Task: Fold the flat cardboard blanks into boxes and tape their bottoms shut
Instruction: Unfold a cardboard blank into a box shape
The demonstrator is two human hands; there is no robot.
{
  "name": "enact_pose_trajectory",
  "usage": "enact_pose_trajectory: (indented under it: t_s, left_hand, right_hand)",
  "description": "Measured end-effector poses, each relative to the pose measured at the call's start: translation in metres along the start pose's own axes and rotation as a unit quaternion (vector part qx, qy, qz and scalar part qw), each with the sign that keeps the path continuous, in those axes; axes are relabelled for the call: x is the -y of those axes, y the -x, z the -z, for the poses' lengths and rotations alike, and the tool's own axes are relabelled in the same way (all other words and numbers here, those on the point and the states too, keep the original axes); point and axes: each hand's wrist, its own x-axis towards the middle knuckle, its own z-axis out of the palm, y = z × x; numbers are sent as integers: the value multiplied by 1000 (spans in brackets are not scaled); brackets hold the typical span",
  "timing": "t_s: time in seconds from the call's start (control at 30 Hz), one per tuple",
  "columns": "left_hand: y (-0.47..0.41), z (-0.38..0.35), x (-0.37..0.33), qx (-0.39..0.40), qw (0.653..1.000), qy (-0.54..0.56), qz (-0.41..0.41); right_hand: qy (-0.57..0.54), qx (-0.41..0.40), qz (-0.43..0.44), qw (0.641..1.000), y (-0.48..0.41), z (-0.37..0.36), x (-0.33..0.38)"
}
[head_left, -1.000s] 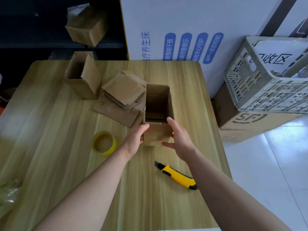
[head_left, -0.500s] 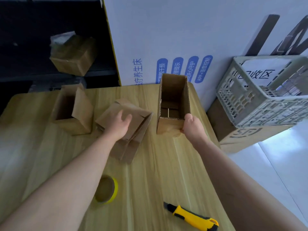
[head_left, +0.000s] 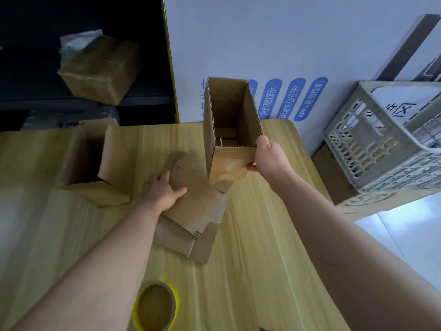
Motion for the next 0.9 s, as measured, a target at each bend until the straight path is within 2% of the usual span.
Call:
enact_pose_trajectory:
  t_s: [0.17,0.3,0.37,0.43,0.5,0.57,0.6,0.67,0.8,0.9]
  left_hand:
    - [51,-27,-14,15,999,-21,-18]
    - [91,-50,-23,67,997,-14,-45]
    - [94,-54,-18,86,996,15,-24]
    - [89,-46,-10,55,993,102,11]
    - [85,-27,-4,-58,968,243,38]
    - [89,-5,-2,-181,907,379,24]
    - [92,7,-3,-211,882,420,0]
    - [91,21,-3,-208,868,451,-25]
    - [72,23,4,-154,857,491,-5]
    - [67,19,8,-154,841,518,9]
  right_hand:
    - [19,13,7,1000,1,-24,19]
    - [-18,50,-18,998,4,-53,29]
    - [11,60,-13,998,5,-66,28]
    - [51,77,-16,996,6,-80,24]
    - [78,99,-25,992,6,-93,18]
    - [103,127,-29,986,6,-105,12]
    - [104,137,-32,985,7,-111,11]
    - [99,148,-29,984,11,-121,9]
    - [130,165,5,978,16,-132,4]
    - [131,157,3,979,13,-132,0]
